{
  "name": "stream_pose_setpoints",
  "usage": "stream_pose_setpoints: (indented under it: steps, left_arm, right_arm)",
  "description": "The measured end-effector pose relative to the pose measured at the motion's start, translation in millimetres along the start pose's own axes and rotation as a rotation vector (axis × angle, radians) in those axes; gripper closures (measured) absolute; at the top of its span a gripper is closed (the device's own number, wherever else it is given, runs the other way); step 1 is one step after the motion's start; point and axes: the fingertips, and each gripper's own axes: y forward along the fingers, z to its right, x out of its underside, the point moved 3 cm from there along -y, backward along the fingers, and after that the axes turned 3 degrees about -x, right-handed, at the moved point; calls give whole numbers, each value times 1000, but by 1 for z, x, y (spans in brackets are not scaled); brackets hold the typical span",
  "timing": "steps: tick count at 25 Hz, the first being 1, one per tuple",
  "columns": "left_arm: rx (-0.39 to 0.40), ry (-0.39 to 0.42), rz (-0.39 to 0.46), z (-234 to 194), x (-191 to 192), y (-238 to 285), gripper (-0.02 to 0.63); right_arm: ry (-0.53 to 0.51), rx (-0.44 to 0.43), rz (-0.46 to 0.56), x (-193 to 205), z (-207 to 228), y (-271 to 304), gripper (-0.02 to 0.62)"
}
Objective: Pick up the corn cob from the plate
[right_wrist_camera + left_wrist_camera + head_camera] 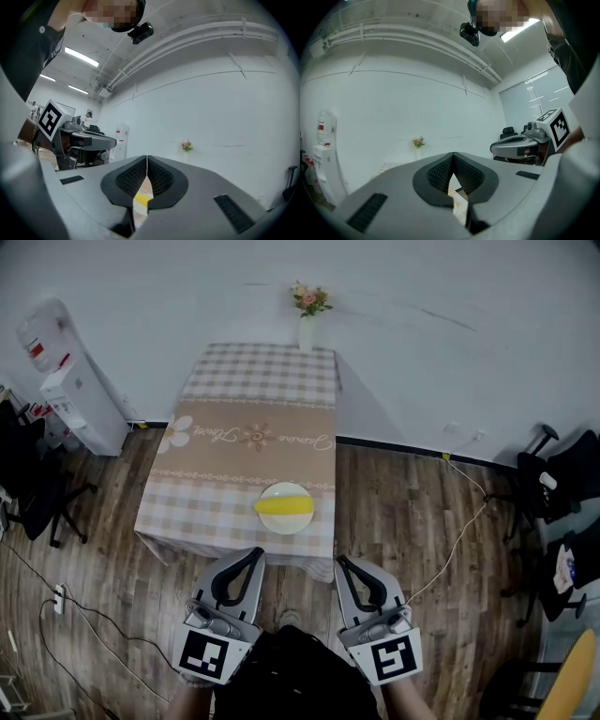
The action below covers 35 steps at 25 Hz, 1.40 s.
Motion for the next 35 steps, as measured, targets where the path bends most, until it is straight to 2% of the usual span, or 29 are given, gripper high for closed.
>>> stream_pose_setpoints:
  steps: [17, 35]
  left_arm:
    - [25, 11, -12, -4, -2, 23, 593]
    - [71, 28, -15, -65, -5, 78, 593]
  right_arm:
    - [34, 32, -17, 7, 16, 3, 552]
    - [18, 72, -25, -1, 41, 76, 552]
